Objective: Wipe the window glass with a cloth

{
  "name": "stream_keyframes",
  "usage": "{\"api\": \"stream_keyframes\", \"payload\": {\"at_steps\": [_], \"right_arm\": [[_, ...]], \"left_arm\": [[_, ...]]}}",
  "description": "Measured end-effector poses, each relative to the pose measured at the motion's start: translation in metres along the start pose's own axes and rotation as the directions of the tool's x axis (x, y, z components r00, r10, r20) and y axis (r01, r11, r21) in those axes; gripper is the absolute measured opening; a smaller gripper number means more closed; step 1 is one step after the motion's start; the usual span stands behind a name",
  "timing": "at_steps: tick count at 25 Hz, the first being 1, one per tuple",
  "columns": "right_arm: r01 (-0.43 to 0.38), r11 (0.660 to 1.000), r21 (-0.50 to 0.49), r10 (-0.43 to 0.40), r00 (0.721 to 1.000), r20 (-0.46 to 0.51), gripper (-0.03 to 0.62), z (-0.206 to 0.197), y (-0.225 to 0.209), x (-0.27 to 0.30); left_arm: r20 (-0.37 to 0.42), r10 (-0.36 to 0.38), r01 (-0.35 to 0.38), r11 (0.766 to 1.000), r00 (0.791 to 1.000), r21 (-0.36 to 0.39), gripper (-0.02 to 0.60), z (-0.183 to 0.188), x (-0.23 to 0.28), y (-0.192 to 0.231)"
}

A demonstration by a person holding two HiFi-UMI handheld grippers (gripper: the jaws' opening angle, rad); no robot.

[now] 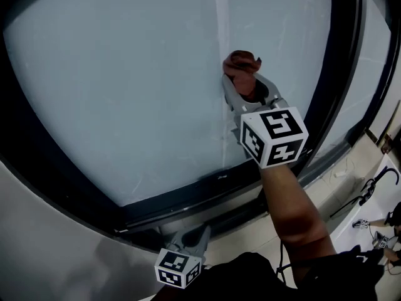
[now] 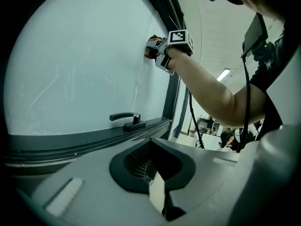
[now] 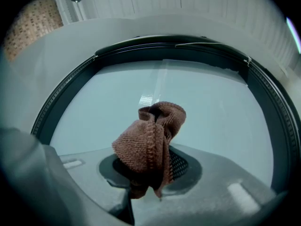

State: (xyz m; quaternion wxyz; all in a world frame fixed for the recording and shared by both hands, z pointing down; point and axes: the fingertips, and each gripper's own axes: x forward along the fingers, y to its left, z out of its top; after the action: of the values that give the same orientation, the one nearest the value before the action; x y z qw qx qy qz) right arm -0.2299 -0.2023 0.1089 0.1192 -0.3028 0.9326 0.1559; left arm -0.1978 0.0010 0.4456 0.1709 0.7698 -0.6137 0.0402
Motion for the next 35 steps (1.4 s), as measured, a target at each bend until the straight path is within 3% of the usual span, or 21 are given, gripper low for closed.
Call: {"api": "stream_keyframes", "payload": {"at_steps": [3,5,8,12,15,18,22,24,26,28,35], "right_arm": [[-0.038,0.999,0.004,0.038,0.999,0.001,0.100,-0.001,-0.001,-0.001],[-0.150,0.986,0.074,0.151,0.989,-0.001,0.100,-0.005,0.007,-0.007],[-0.327,0.915,0.235,0.325,0.944,0.051,0.100,-0.006,0.024,-0.045],[-0.392,0.871,0.295,0.395,0.917,0.052,0.101,-0.028,0.031,-0.127],[-0.451,0.818,0.357,0.479,0.878,0.012,0.100,-0.065,0.041,-0.208],[-0.440,0.776,0.453,0.528,0.845,-0.083,0.100,-0.117,0.043,-0.292],[-0.345,0.767,0.541,0.536,0.808,-0.245,0.101,-0.182,0.035,-0.396],[-0.324,0.745,0.583,0.566,0.770,-0.294,0.101,-0.201,0.044,-0.445],[-0.343,0.730,0.591,0.602,0.732,-0.319,0.101,-0.209,0.058,-0.486],[-0.378,0.724,0.577,0.626,0.713,-0.318,0.100,-0.205,0.068,-0.518],[-0.456,0.701,0.548,0.655,0.715,-0.242,0.100,-0.171,0.078,-0.580]], "left_arm": [[0.007,0.015,-0.015,1.000,1.000,-0.001,0.017,-0.001,-0.003,-0.009],[0.011,0.024,-0.024,1.000,1.000,-0.012,0.017,-0.002,-0.003,-0.018],[0.014,0.033,-0.033,0.999,0.999,-0.025,0.017,-0.004,-0.002,-0.037],[0.025,0.051,-0.050,0.997,0.998,-0.058,0.017,-0.007,0.006,-0.069],[0.052,0.057,-0.051,0.994,0.997,-0.100,0.017,-0.018,0.010,-0.101],[0.051,0.085,-0.078,0.989,0.995,-0.125,0.017,-0.038,0.018,-0.130],[0.023,0.109,-0.104,0.983,0.994,-0.153,0.017,-0.073,0.020,-0.186],[-0.012,0.122,-0.122,0.977,0.992,-0.173,0.017,-0.097,0.014,-0.220],[-0.041,0.136,-0.142,0.970,0.990,-0.195,0.017,-0.118,0.008,-0.248],[-0.051,0.134,-0.142,0.967,0.990,-0.213,0.017,-0.130,0.007,-0.273],[-0.056,0.178,-0.185,0.960,0.983,-0.210,0.017,-0.145,-0.014,-0.324]]}}
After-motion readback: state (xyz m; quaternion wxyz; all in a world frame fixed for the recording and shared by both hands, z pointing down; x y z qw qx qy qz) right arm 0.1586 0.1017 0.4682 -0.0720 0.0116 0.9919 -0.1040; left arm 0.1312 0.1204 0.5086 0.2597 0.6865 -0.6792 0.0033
